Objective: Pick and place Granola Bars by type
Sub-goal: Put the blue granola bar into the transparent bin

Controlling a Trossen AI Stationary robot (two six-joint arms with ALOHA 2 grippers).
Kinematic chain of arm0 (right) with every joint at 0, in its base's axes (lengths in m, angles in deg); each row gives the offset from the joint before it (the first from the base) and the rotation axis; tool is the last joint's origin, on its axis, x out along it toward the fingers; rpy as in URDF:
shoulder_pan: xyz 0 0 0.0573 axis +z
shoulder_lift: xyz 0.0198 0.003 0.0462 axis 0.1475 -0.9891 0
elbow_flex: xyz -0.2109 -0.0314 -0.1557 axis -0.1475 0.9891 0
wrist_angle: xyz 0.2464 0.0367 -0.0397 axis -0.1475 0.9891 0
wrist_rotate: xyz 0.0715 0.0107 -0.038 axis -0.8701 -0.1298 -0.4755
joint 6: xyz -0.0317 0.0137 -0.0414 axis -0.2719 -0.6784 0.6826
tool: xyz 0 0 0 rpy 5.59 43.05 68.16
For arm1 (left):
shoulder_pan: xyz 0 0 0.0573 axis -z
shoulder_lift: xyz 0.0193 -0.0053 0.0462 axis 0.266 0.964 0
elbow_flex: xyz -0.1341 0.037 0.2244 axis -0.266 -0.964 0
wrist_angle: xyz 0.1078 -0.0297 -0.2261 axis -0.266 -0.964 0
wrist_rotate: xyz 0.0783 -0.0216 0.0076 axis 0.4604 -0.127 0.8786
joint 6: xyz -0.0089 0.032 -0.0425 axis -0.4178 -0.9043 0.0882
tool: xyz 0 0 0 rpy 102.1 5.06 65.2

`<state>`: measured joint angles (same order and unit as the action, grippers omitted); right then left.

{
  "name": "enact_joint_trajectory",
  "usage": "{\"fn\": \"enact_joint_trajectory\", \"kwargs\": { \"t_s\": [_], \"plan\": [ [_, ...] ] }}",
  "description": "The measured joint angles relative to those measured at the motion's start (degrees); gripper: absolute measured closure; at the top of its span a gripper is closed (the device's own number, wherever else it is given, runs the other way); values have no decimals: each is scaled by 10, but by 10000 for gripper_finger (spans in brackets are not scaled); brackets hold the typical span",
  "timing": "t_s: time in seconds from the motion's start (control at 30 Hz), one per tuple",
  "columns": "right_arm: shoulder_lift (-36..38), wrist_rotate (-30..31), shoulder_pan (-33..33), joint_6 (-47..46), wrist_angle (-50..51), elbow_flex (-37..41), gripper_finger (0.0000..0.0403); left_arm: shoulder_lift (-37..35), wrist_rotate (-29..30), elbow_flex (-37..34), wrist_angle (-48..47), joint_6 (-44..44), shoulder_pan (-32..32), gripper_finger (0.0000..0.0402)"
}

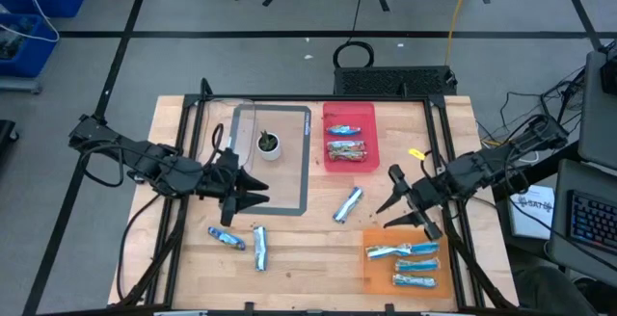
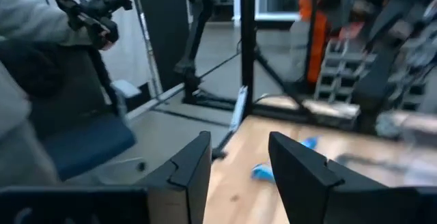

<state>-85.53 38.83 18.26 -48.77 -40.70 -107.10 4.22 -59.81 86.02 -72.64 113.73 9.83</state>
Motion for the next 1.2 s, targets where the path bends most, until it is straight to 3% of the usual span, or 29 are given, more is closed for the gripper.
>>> {"fn": "enact_joint_trajectory", "kwargs": {
  "t_s": [0.2,0.37,0.77,1.03,1.2],
  "plan": [
    [0,-5,-31,65,-1,0,236,0,0,0,0,27,0,227],
    [0,-72,-66,76,26,-6,197,0,0,0,0,39,0,227],
    [-29,-55,-146,182,319,-181,96,0,16,0,-1,34,0,227],
    [-113,-57,-204,281,530,-345,87,0,16,0,-2,26,-1,227],
    [-153,-41,-237,328,599,-377,87,0,16,0,-1,25,-1,227]
  ]
}}
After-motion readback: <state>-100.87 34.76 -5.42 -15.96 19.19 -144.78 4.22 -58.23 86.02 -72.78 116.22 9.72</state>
